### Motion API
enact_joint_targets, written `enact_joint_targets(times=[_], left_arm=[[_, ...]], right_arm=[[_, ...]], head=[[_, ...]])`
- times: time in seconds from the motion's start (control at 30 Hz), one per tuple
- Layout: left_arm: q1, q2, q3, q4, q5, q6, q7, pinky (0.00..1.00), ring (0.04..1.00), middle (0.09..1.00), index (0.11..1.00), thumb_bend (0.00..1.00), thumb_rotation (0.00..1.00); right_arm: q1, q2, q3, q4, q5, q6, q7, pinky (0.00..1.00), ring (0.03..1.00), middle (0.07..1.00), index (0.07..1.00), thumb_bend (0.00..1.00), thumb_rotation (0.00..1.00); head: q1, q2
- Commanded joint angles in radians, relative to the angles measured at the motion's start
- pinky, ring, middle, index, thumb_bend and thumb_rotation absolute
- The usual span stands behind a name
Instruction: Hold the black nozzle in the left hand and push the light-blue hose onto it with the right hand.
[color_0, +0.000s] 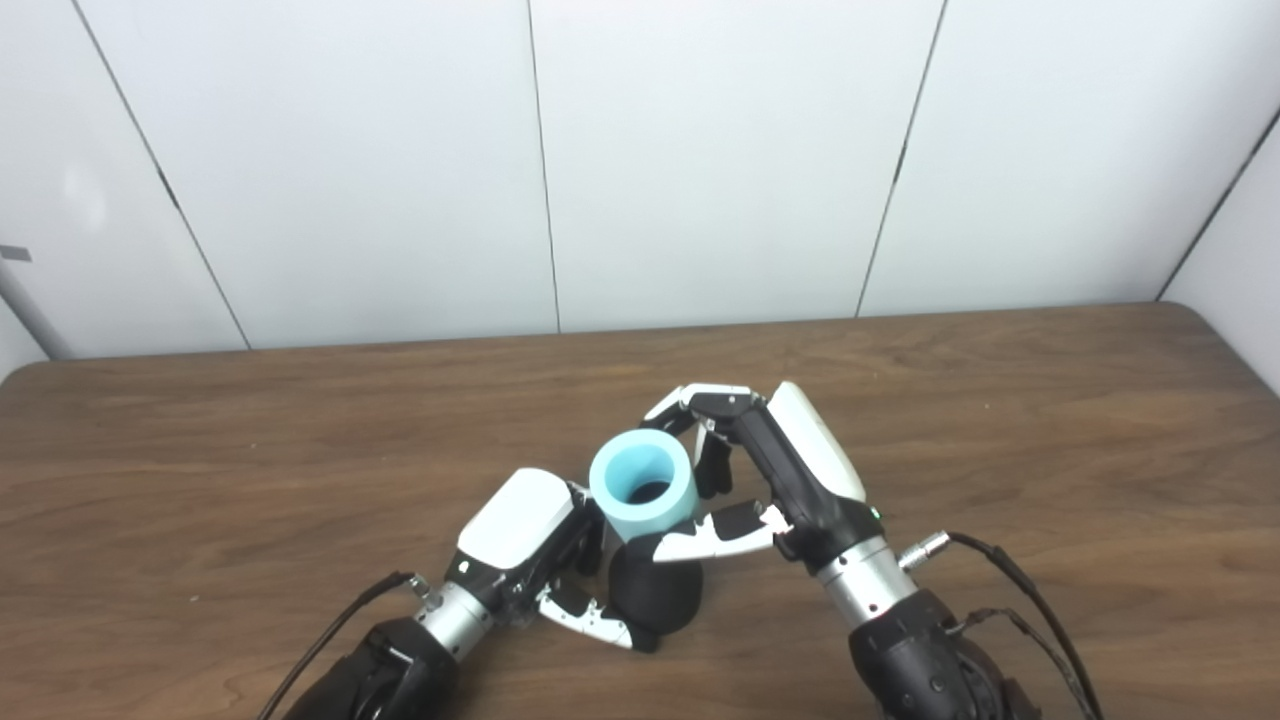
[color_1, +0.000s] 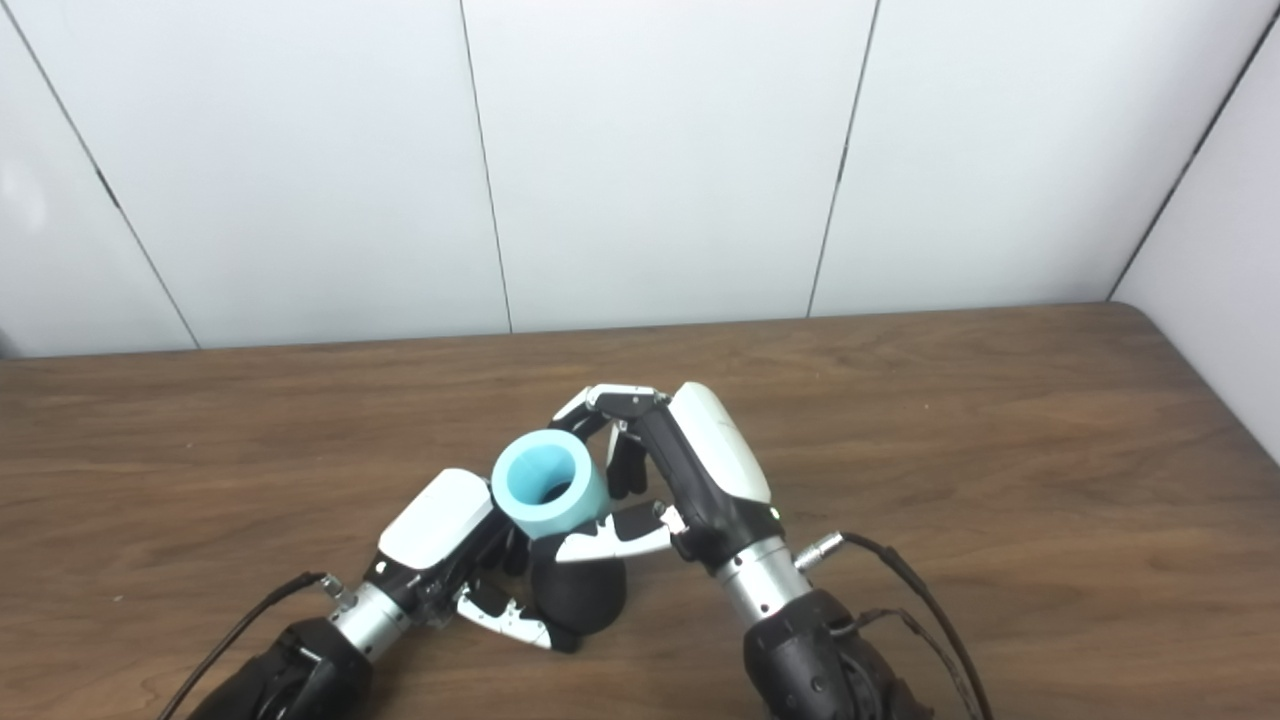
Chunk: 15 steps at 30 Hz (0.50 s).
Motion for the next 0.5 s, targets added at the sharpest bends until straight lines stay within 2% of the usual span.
enact_joint_targets(times=[0.0,0.07,0.1,0.2,0.47], left_arm=[[0.135,-0.032,-0.081,0.100,0.042,-0.017,-0.022,0.44,0.501,0.530,0.530,0.72,0.04],[0.132,-0.032,-0.083,0.121,0.046,-0.054,0.014,0.37,0.419,0.461,0.524,0.56,0.01],[0.130,-0.031,-0.085,0.128,0.050,-0.064,0.027,0.34,0.395,0.448,0.525,0.54,0.00],[0.127,-0.029,-0.088,0.136,0.057,-0.075,0.040,0.26,0.325,0.413,0.522,0.52,0.00],[0.129,-0.025,-0.089,0.126,0.066,-0.063,0.028,0.25,0.317,0.402,0.519,0.51,0.00]], right_arm=[[-0.010,0.000,-0.003,-0.005,-0.004,-0.013,0.000,0.14,0.208,0.473,0.483,0.53,0.00],[-0.011,-0.001,-0.003,-0.004,-0.006,-0.015,-0.001,0.13,0.196,0.472,0.483,0.53,0.00],[-0.012,-0.001,-0.002,-0.005,-0.009,-0.015,-0.002,0.14,0.204,0.473,0.483,0.53,0.00],[-0.013,-0.002,-0.003,-0.008,-0.010,-0.014,-0.001,0.14,0.203,0.472,0.483,0.53,0.00],[-0.013,-0.004,-0.005,-0.010,-0.004,-0.016,0.001,0.15,0.210,0.472,0.483,0.53,0.00]], head=[[-0.001,0.001],[-0.001,0.001],[-0.001,0.001],[-0.001,0.001],[-0.002,0.001]])
